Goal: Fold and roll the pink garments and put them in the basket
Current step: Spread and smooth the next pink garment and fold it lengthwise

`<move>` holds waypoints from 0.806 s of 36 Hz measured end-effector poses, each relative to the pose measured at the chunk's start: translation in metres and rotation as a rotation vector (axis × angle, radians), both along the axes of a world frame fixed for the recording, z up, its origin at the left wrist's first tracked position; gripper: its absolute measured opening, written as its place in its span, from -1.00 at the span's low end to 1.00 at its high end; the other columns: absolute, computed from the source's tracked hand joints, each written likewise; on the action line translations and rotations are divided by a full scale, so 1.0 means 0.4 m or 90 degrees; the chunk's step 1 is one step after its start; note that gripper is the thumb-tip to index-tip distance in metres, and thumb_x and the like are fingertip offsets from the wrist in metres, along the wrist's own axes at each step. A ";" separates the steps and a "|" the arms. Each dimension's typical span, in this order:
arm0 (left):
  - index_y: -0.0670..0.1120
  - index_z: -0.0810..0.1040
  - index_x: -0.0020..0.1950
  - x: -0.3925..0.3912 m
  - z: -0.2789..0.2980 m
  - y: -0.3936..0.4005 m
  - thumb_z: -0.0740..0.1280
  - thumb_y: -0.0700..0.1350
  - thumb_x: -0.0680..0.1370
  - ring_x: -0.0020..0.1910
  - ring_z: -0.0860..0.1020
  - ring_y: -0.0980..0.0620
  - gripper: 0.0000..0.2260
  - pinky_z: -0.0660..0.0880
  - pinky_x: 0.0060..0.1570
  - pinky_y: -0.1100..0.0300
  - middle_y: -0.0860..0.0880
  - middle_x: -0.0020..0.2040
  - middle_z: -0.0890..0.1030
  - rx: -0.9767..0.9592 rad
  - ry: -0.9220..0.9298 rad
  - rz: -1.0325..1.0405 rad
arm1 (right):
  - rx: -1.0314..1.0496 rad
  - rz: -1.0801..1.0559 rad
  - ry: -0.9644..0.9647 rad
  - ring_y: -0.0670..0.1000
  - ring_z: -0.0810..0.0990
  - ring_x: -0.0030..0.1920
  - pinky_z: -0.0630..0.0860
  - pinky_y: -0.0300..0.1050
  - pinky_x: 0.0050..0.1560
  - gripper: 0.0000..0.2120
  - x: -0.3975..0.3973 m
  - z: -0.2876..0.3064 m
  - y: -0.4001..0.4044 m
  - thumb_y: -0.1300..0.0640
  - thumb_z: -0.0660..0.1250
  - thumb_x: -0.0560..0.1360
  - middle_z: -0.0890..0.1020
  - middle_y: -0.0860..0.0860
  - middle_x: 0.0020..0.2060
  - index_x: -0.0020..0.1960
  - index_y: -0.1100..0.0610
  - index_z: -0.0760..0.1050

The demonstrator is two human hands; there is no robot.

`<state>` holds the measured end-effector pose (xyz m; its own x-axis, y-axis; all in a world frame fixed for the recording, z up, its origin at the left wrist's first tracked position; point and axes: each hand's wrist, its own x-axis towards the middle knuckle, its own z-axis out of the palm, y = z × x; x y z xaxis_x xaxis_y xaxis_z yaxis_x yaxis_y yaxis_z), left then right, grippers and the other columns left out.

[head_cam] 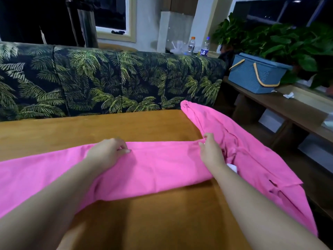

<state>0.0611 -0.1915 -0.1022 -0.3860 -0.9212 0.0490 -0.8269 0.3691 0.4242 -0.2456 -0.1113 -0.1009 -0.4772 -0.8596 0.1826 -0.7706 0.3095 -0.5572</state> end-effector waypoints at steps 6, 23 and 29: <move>0.04 0.49 -0.06 0.007 -0.060 -0.029 0.32 0.10 0.55 -0.16 0.53 -0.04 -0.85 0.39 -0.23 0.15 -0.03 -0.14 0.62 -0.044 -0.002 -0.003 | 0.064 -0.037 0.124 0.22 0.56 0.12 0.46 0.06 0.05 -0.74 -0.013 -0.066 -0.066 0.29 0.12 0.58 0.57 0.15 0.15 0.25 0.15 0.35; 0.06 0.57 0.03 0.444 -0.095 0.211 0.01 0.49 0.44 -0.11 0.49 0.12 -0.39 0.43 -0.07 0.20 0.15 -0.07 0.54 -0.171 0.047 0.002 | 0.049 0.398 0.167 0.06 0.39 0.28 0.31 -0.02 0.30 -0.76 0.483 -0.010 0.012 0.14 0.18 0.57 0.50 0.02 0.22 0.22 0.10 0.46; -0.02 0.61 0.11 0.572 -0.104 0.278 -0.02 0.41 0.53 0.09 0.50 0.16 -0.37 0.32 0.13 0.29 0.03 0.11 0.61 -0.174 0.014 0.000 | 0.131 0.356 0.172 -0.04 0.14 0.50 0.00 0.10 0.50 -0.59 0.557 -0.065 0.021 0.02 0.00 0.64 0.25 -0.06 0.49 0.48 0.00 0.22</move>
